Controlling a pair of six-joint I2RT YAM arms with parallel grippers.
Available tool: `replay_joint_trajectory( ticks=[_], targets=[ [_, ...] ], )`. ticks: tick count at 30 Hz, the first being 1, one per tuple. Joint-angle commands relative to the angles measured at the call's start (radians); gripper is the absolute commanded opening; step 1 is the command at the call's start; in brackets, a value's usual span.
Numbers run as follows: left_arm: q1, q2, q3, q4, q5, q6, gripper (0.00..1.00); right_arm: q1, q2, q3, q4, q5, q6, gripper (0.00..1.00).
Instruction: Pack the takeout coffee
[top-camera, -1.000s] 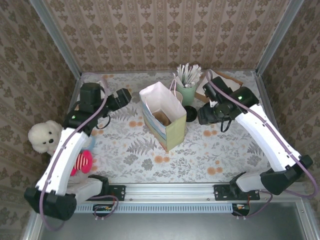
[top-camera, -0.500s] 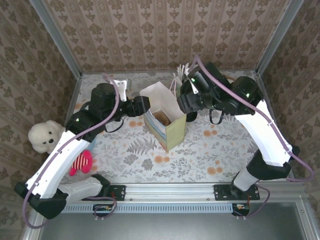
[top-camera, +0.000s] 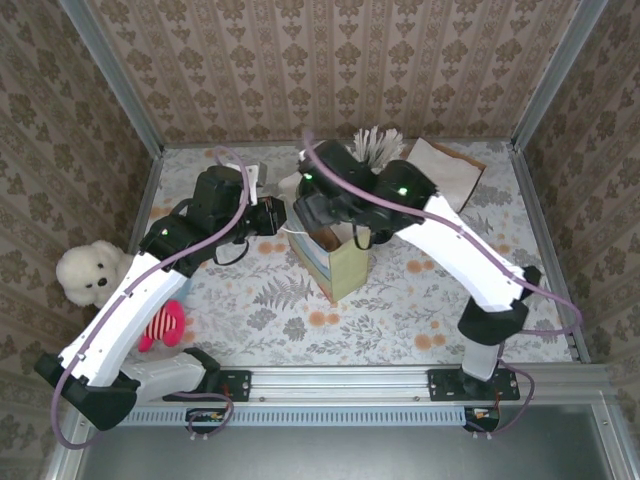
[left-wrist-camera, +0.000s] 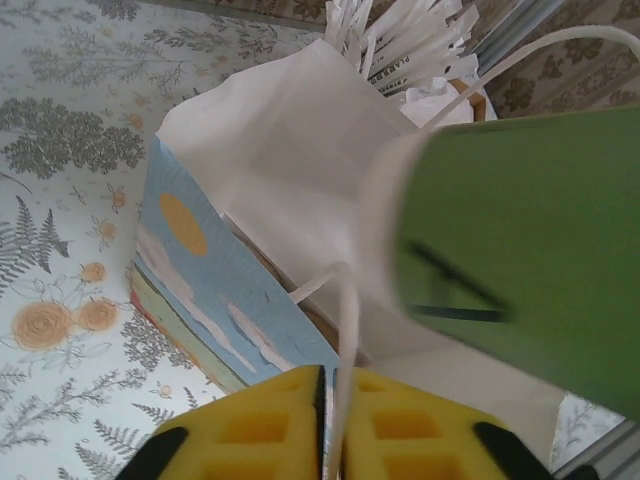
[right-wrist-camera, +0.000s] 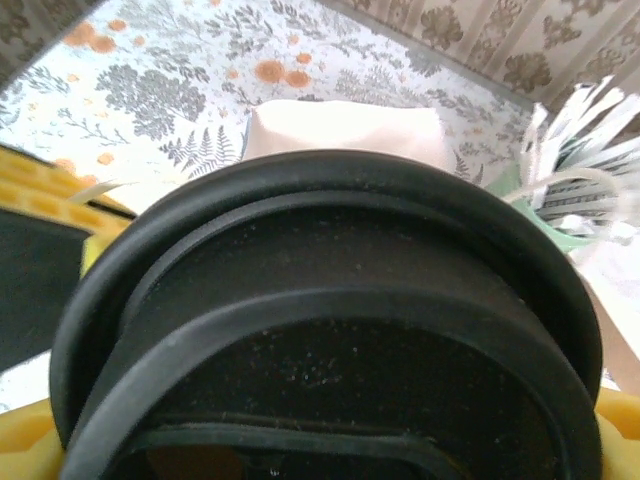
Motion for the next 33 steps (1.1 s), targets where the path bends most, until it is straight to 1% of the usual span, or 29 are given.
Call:
replay_joint_trajectory(
  ticks=[1,2,4,8,12,16,19,21,26,33],
  targets=[
    [-0.001,-0.005,0.026,-0.034,-0.023,-0.001,0.05,0.012,0.06,0.041,0.005,0.056,0.055,0.72],
    [-0.001,-0.003,0.028,-0.041,-0.026,0.0,0.03,0.011,0.077,0.046,-0.005,0.068,0.055,0.72],
    [-0.001,-0.001,0.032,-0.05,-0.027,0.003,0.0,0.002,0.097,0.041,-0.017,0.05,0.061,0.73],
    [0.0,-0.003,0.031,-0.06,-0.025,0.006,0.0,-0.039,0.105,-0.006,-0.04,0.015,0.095,0.72],
    [0.0,-0.003,0.036,-0.084,-0.047,0.01,0.0,-0.075,0.086,-0.057,-0.065,-0.017,0.103,0.72],
    [0.0,-0.006,0.034,-0.09,-0.064,0.016,0.0,-0.102,0.049,-0.127,-0.035,-0.089,0.102,0.72],
    [-0.001,-0.001,0.027,-0.066,-0.031,0.019,0.0,-0.101,0.062,-0.125,-0.027,-0.169,0.101,0.71],
    [-0.001,0.006,0.024,-0.051,-0.007,0.019,0.0,-0.096,0.076,-0.127,-0.02,-0.199,0.107,0.71],
    [0.006,-0.001,0.014,-0.041,0.025,0.014,0.0,-0.103,0.097,-0.153,-0.016,-0.179,0.123,0.72],
    [0.059,-0.081,-0.033,-0.081,0.036,0.029,0.0,-0.145,0.062,-0.209,-0.017,-0.176,0.12,0.72]
  ],
)
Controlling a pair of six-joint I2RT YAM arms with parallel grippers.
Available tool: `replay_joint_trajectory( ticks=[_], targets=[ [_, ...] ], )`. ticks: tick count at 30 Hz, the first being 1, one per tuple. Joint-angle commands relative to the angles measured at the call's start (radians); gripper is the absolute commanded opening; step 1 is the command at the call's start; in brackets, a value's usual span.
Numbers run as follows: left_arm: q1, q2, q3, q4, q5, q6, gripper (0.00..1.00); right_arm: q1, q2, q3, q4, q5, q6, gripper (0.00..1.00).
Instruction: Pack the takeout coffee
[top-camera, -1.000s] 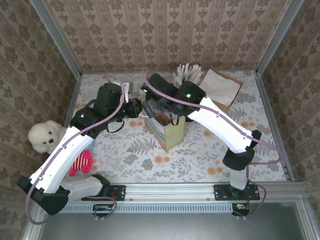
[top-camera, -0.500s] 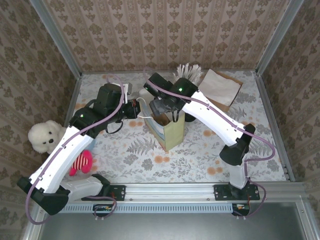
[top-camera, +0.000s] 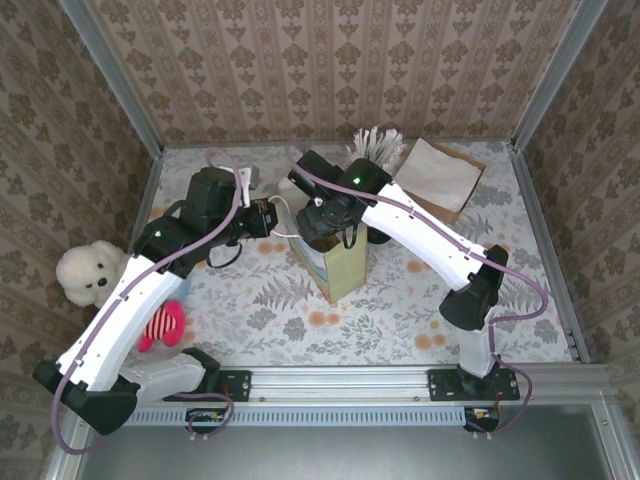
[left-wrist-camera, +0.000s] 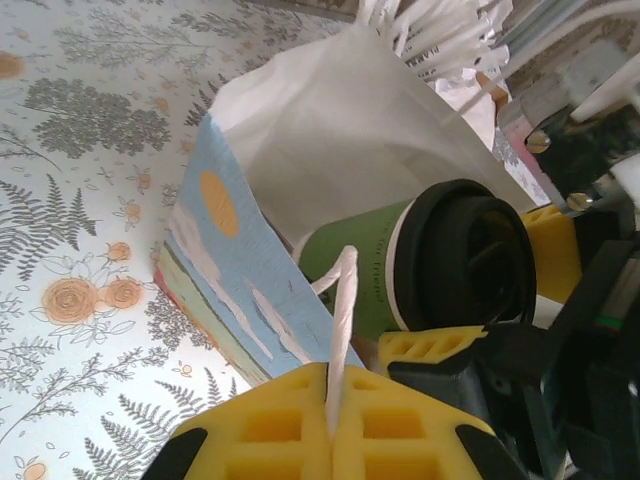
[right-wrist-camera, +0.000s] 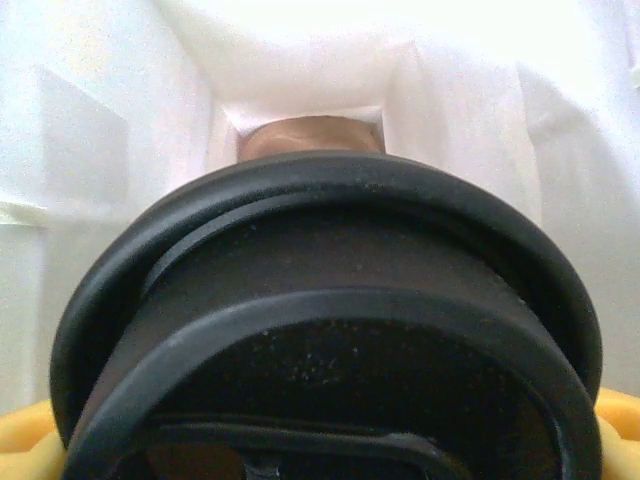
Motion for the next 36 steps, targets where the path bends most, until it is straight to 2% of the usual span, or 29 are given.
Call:
replay_joint_trajectory(
  ticks=[1,9,14,19,25,29,30,32,33,35,36],
  targets=[
    [0.012,-0.057,-0.032,-0.031,0.026,0.029,0.0,-0.024,-0.041,-0.024,-0.015,-0.008,0.019,0.72],
    [-0.01,-0.017,-0.063,0.1,0.175,0.005,0.0,0.009,0.025,0.016,-0.037,-0.064,0.018,0.71],
    [-0.028,0.003,-0.053,0.101,0.163,0.005,0.0,0.014,0.058,0.02,-0.034,-0.071,0.028,0.71],
    [-0.016,-0.038,-0.069,0.069,0.099,-0.006,0.0,0.01,0.071,0.01,-0.074,-0.043,0.007,0.72],
    [-0.004,-0.09,-0.128,0.129,0.09,-0.03,0.02,0.001,0.07,-0.012,-0.089,-0.057,-0.003,0.72],
    [-0.003,-0.081,-0.141,0.199,0.15,-0.022,0.12,0.002,0.091,-0.007,-0.107,-0.108,-0.01,0.71],
    [0.001,-0.075,-0.123,0.187,0.154,-0.006,0.17,0.004,0.1,-0.007,-0.123,-0.111,-0.01,0.71],
    [0.023,-0.073,-0.079,0.146,0.179,0.033,0.48,0.01,0.103,-0.008,-0.144,-0.109,-0.014,0.71],
    [0.047,-0.077,-0.059,0.131,0.209,0.061,0.59,0.012,0.1,-0.01,-0.15,-0.11,-0.017,0.71],
    [0.112,-0.094,-0.039,0.128,0.259,0.112,0.71,0.013,0.086,-0.016,-0.154,-0.118,-0.025,0.7],
    [0.142,-0.102,-0.035,0.127,0.236,0.116,0.8,0.013,0.079,-0.022,-0.153,-0.119,-0.029,0.7]
  ],
)
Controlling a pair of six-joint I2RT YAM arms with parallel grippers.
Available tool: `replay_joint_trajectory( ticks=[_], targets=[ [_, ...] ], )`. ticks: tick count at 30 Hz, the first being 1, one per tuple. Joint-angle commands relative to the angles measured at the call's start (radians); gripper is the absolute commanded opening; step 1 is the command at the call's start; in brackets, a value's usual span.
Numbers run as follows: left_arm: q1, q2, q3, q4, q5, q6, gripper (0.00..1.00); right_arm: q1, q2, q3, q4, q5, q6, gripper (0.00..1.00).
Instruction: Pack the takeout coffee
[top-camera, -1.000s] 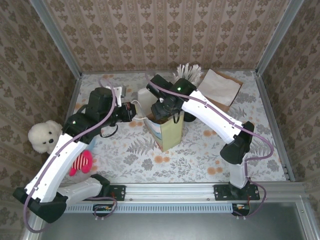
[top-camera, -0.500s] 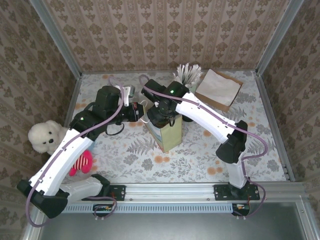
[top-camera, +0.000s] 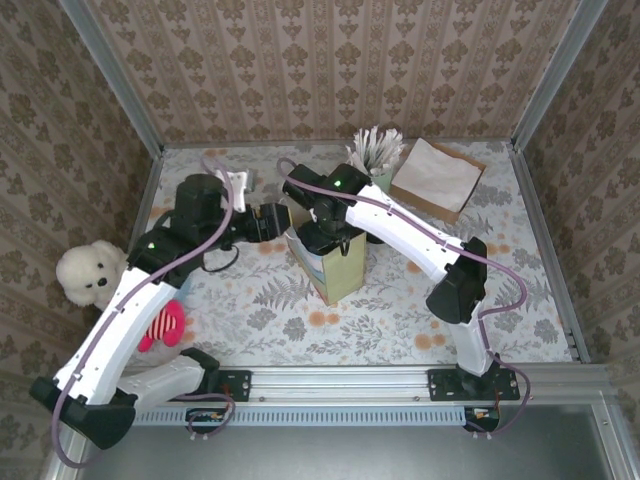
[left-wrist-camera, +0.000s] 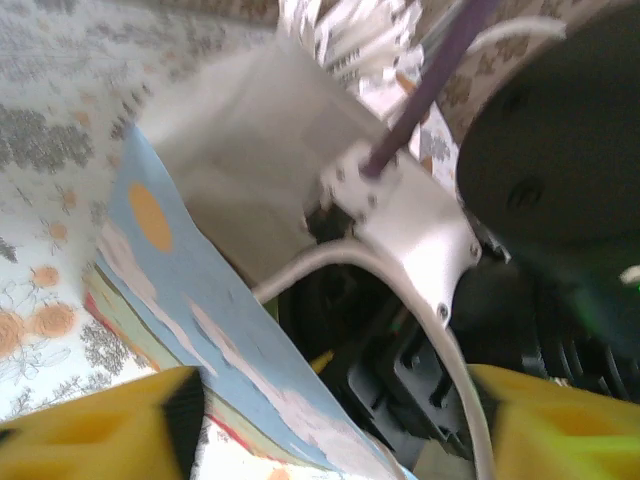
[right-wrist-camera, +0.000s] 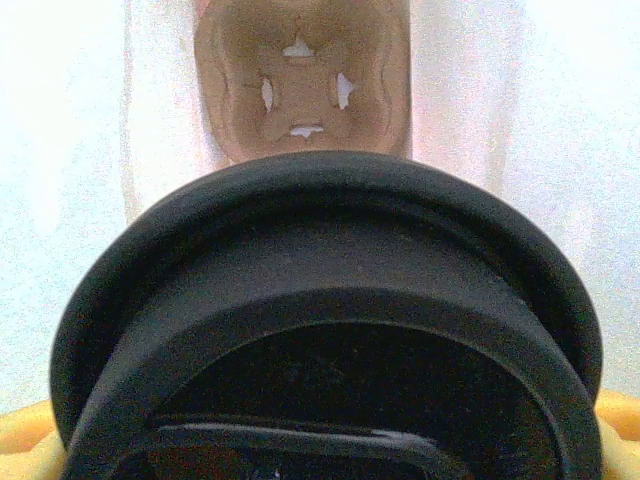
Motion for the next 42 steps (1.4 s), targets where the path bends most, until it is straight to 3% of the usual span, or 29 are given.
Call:
replay_joint_trajectory(
  ticks=[1,3,5,10,17,21,25,30,34,38,42],
  targets=[
    [0.112,-0.035,0.059,-0.012,-0.023,0.052,0.87,0.008,-0.023,-0.018,-0.056,-0.022,-0.021,0.69],
    [0.151,-0.001,0.092,-0.084,-0.213,0.043,0.93,0.007,-0.039,-0.033,-0.05,-0.025,-0.032,0.69],
    [0.169,0.069,0.137,-0.145,-0.283,0.088,0.94,0.007,-0.05,-0.049,-0.042,-0.036,-0.04,0.69],
    [0.172,0.276,0.248,-0.149,-0.02,0.315,0.97,0.007,-0.075,-0.109,-0.012,-0.068,-0.061,0.68],
    [0.172,0.459,0.375,-0.154,0.222,0.583,0.94,0.008,-0.105,-0.157,0.042,-0.07,-0.048,0.68],
    [0.164,0.556,0.472,-0.257,0.306,0.731,0.92,0.007,-0.118,-0.182,0.057,-0.069,-0.052,0.68],
    [0.143,0.635,0.54,-0.342,0.294,0.855,0.88,0.007,-0.128,-0.196,0.064,-0.066,-0.053,0.68],
    [0.123,0.739,0.637,-0.438,0.254,0.908,0.76,0.007,-0.122,-0.2,0.071,-0.076,-0.052,0.68],
    [0.104,0.787,0.676,-0.44,0.214,0.901,0.52,0.008,-0.111,-0.207,0.071,-0.086,-0.061,0.68],
    [0.103,0.799,0.679,-0.419,0.214,0.889,0.36,0.007,-0.1,-0.213,0.07,-0.095,-0.069,0.68],
    [0.101,0.79,0.675,-0.412,0.218,0.882,0.28,0.007,-0.096,-0.218,0.063,-0.096,-0.071,0.68]
  ],
)
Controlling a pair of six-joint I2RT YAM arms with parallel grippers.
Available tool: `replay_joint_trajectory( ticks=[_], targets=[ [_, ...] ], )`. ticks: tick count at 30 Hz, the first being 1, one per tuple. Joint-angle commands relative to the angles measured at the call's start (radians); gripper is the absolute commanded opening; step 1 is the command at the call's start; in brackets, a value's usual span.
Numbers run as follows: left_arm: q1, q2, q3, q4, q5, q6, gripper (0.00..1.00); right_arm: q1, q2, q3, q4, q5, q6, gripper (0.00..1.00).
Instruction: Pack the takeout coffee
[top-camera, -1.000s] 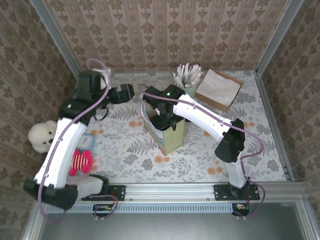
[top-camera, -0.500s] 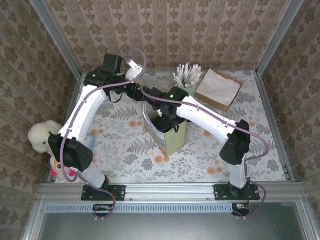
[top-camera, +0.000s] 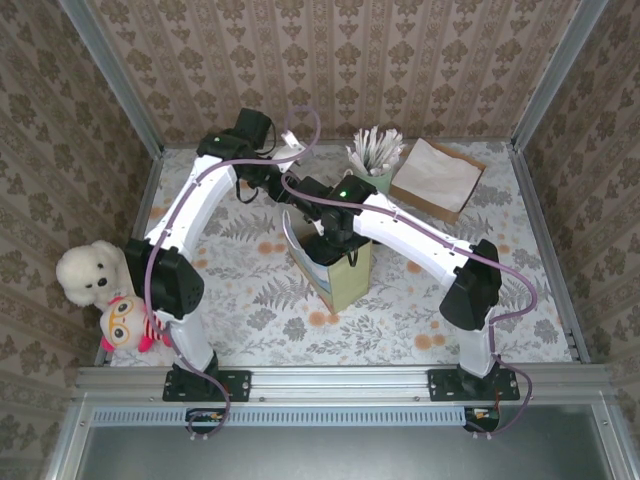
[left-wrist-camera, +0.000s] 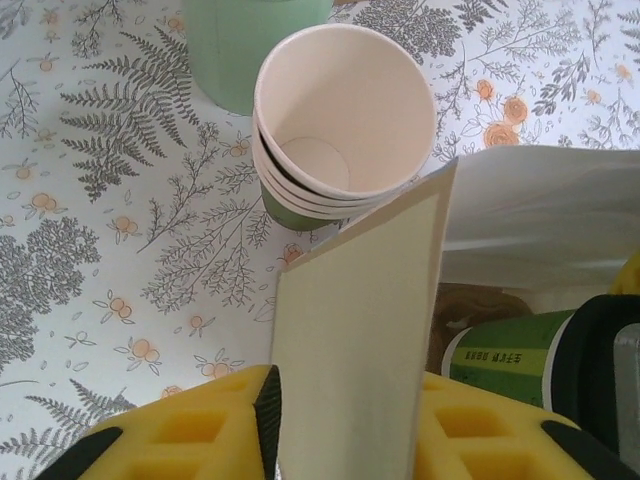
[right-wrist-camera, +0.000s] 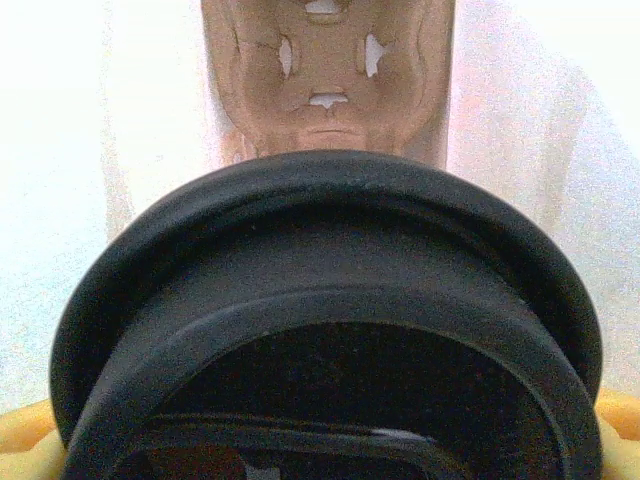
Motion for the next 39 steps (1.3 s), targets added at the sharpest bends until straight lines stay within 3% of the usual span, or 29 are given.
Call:
replay_joint_trajectory(
  ticks=[1,7,11,13,22,31,39],
  targets=[
    [-0.005,-0.02,0.032,-0.009,-0.014,-0.001,0.28,0.003,-0.004,-0.012,-0.014,-0.016,-0.014,0.68],
    [-0.026,-0.035,0.016,0.002,-0.065,0.0,0.24,0.001,0.007,-0.026,-0.021,-0.027,-0.018,0.68],
    [-0.027,-0.031,0.015,0.006,-0.081,-0.005,0.03,-0.001,0.015,-0.033,-0.012,-0.039,-0.024,0.68],
    [-0.027,-0.03,0.015,0.016,-0.083,-0.008,0.0,-0.001,0.02,-0.032,-0.008,-0.041,-0.027,0.68],
    [-0.027,-0.032,0.012,0.023,-0.084,-0.019,0.0,-0.019,0.04,-0.056,0.031,-0.044,-0.04,0.68],
    [-0.004,-0.051,0.031,0.019,-0.019,-0.029,0.27,-0.02,0.034,-0.097,0.063,-0.055,-0.041,0.68],
    [0.004,-0.064,0.027,0.004,0.027,-0.006,0.26,-0.024,0.045,-0.089,0.063,-0.06,-0.04,0.67]
  ],
)
